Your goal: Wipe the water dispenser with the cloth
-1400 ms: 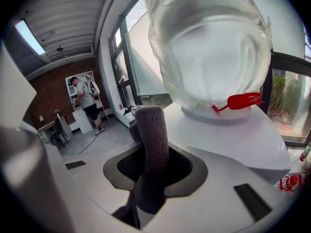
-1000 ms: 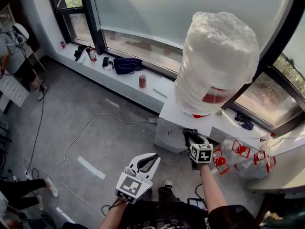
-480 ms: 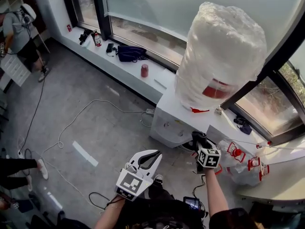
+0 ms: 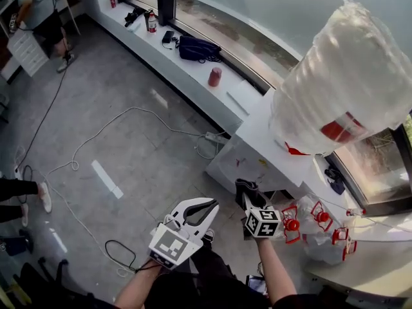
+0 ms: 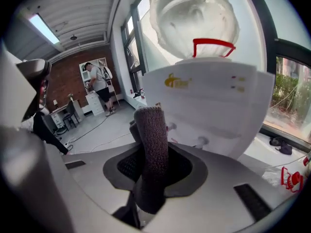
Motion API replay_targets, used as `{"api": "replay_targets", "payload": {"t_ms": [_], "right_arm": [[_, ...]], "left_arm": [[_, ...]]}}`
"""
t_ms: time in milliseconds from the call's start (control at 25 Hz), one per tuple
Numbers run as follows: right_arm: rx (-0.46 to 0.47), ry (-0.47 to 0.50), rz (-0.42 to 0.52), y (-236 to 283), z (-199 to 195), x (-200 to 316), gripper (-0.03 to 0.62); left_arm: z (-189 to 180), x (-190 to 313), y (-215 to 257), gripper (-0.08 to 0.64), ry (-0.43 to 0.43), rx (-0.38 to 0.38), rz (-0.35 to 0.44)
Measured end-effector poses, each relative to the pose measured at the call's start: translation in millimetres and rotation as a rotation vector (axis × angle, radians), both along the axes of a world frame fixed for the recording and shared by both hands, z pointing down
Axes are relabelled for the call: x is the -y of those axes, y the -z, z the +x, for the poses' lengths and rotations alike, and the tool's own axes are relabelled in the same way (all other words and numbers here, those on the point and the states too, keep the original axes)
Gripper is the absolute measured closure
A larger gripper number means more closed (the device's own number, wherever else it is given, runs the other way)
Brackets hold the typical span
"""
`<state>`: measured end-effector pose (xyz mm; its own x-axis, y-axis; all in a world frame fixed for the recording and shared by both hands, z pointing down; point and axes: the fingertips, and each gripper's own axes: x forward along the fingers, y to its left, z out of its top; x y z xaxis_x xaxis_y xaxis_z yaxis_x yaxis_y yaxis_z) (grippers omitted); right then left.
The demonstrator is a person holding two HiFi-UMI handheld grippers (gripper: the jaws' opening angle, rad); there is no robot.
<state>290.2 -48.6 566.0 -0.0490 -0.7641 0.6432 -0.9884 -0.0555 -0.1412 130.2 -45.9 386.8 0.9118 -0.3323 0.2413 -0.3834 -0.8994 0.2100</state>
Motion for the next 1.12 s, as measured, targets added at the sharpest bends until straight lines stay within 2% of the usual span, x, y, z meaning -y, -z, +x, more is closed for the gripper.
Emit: {"api": "replay_targets", "payload": {"t_ms": [240, 480, 760, 920, 1120], "right_arm": [[-0.007, -0.025, 0.01, -59, -42, 45, 0.48], [-0.022, -0.164, 0.06, -101, -39, 92, 0.48], [-0.016, -0.322, 0.093, -135, -12, 126, 0.48], [0.011, -0.415, 0.084, -152, 7, 121, 0.482], [0.021, -0.506, 0.074, -162, 35, 105, 0.482]], "left_arm": [[-31, 30, -47, 0.531, -0.009, 0.01, 0.046], [-60, 62, -96, 0.53, -0.02, 0.028, 0.063], [-63, 68, -137, 0.531, -0.096, 0.083, 0.036], [-59, 63, -147, 0.531, -0.128, 0.089, 0.032], [-57, 66, -156, 0.53, -0.124, 0.097, 0.027]]}}
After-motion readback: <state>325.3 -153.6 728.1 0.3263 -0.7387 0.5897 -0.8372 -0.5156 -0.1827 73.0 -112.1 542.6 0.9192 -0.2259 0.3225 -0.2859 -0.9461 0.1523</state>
